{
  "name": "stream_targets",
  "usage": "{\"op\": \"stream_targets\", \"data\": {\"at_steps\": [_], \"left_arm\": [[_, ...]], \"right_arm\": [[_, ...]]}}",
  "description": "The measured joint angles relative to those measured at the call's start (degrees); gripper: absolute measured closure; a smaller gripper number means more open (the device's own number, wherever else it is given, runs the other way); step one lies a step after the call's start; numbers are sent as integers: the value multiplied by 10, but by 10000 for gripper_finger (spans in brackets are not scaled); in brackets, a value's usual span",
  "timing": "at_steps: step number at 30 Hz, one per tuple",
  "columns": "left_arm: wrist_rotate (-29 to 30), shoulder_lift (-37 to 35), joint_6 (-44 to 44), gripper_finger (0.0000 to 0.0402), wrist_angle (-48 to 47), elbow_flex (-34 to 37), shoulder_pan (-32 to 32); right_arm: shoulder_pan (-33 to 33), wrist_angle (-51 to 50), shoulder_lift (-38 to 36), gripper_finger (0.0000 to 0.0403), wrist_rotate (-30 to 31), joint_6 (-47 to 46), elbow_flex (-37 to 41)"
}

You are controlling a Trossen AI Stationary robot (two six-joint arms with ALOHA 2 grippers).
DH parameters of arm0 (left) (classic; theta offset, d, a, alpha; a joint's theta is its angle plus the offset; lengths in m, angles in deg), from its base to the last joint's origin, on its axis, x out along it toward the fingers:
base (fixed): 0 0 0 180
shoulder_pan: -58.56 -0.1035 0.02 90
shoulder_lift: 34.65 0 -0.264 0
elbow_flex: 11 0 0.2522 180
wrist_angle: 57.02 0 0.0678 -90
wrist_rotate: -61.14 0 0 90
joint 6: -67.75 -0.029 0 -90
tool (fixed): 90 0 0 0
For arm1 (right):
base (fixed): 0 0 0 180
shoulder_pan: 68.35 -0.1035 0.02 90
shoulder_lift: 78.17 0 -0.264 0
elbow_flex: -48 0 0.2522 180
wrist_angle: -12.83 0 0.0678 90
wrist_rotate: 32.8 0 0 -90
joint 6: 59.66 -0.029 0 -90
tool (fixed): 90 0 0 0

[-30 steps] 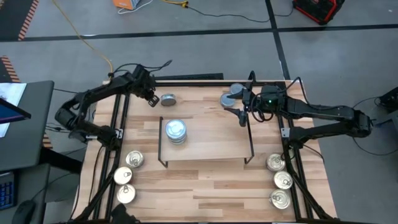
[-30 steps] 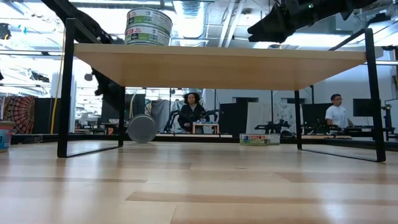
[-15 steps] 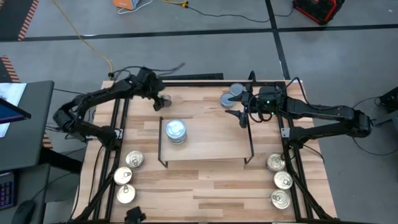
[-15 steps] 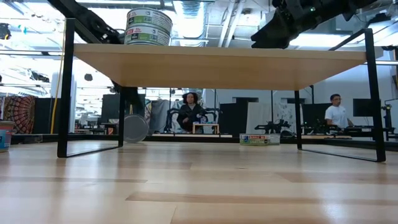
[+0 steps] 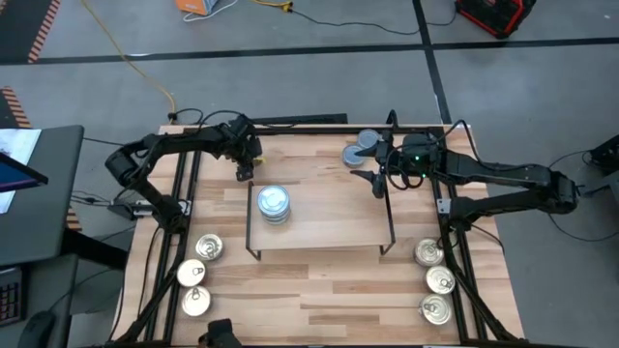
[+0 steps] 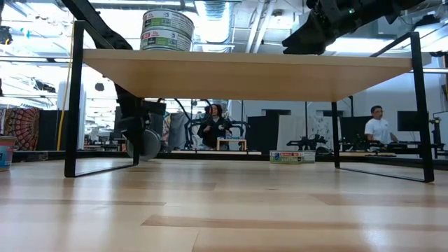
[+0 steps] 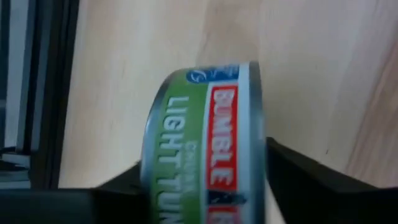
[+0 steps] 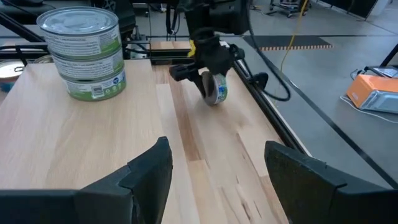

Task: Stack canned seafood by type on shelf
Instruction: Stack the green tuna can on top of the green tuna can on the shelf

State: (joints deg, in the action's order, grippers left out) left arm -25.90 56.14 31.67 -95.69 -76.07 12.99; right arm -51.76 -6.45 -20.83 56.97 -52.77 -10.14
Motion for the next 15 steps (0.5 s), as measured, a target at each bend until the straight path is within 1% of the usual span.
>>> {"op": "stream_targets", "data": {"at_steps": [4,5,7,9,15], "left_arm": [[10,-2,-18,276,-2,0,0],[13,-6,-18,291,-3,0,0],[11,-16,-17,291,-12,-3,0],[-3,-29,-7,291,-34,-21,0],[-79,-90,51,291,-105,-110,2]], "right_arm": [[13,0,0,122,0,-2,0],[16,-1,0,122,0,-3,0],[20,-2,0,122,0,-4,0],[23,-4,0,122,0,-4,0],[27,-8,0,122,0,-5,0]]}}
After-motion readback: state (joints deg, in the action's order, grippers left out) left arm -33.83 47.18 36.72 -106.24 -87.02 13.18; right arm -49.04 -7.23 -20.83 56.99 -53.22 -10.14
